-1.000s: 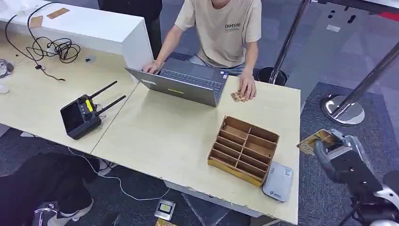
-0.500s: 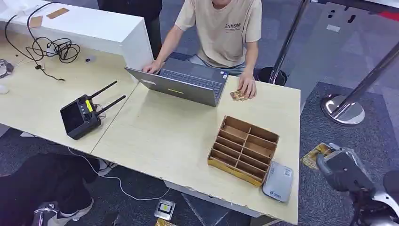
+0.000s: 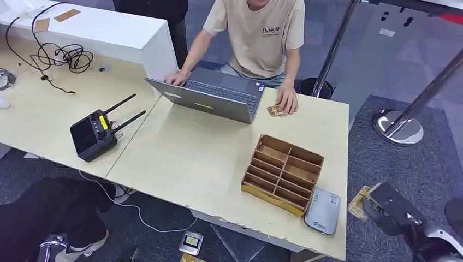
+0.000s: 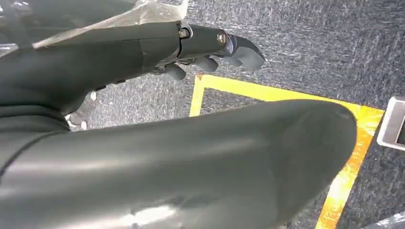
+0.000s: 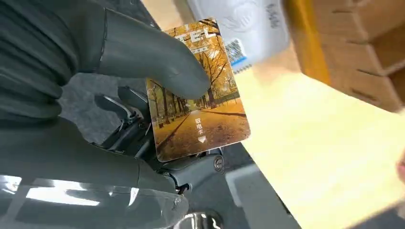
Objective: Pass the card to the sensor for recognition and then transmit it.
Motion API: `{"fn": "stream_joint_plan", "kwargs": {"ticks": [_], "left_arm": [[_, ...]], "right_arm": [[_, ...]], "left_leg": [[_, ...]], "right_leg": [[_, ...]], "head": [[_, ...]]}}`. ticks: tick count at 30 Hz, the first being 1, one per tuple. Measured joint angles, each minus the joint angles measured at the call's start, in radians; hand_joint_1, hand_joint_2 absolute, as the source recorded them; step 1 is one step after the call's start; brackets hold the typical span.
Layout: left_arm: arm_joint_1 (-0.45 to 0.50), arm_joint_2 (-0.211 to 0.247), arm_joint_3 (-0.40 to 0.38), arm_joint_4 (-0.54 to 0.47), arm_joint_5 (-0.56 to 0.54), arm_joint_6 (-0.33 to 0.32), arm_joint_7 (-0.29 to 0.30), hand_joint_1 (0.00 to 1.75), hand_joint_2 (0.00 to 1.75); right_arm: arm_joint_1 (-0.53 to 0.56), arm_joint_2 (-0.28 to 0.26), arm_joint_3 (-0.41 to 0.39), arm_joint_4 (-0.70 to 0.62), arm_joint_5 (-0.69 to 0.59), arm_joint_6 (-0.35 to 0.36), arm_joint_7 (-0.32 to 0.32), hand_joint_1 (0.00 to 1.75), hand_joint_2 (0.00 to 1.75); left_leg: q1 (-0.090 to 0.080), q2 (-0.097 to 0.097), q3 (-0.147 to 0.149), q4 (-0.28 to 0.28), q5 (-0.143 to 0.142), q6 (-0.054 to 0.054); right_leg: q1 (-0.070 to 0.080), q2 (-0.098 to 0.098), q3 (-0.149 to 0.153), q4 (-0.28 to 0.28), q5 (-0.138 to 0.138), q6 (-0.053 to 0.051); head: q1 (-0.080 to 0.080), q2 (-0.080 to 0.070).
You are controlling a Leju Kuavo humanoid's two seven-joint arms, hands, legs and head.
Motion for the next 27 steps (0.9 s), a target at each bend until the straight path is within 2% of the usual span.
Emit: {"fn": "stream_joint_plan", "kwargs": {"ticks": [9,20,27], "left_arm": [[0.000,-0.003,0.006,0.000,0.006,0.002,-0.003,0.00,0.00],[-0.001,-0.008,0.007,0.000,0.008,0.005,-0.003,0.00,0.00],[-0.002,-0.012,0.007,0.000,0.003,0.005,-0.004,0.00,0.00]], "right_arm": [[-0.007,-0.021,0.048,0.010,-0.042,0.024,0.036,1.75,1.75],[-0.047,-0.012,0.161,-0.002,-0.069,-0.023,0.032,1.75,1.75],[-0.080,0.008,0.243,-0.003,-0.074,-0.060,-0.005,1.75,1.75]], "left_leg": [[0.000,0.000,0.000,0.000,0.000,0.000],[0.000,0.000,0.000,0.000,0.000,0.000],[0.000,0.000,0.000,0.000,0.000,0.000]], "right_leg": [[0.000,0.000,0.000,0.000,0.000,0.000],[0.000,0.000,0.000,0.000,0.000,0.000],[0.000,0.000,0.000,0.000,0.000,0.000]], "head": [[0.000,0.000],[0.000,0.000],[0.000,0.000]]}}
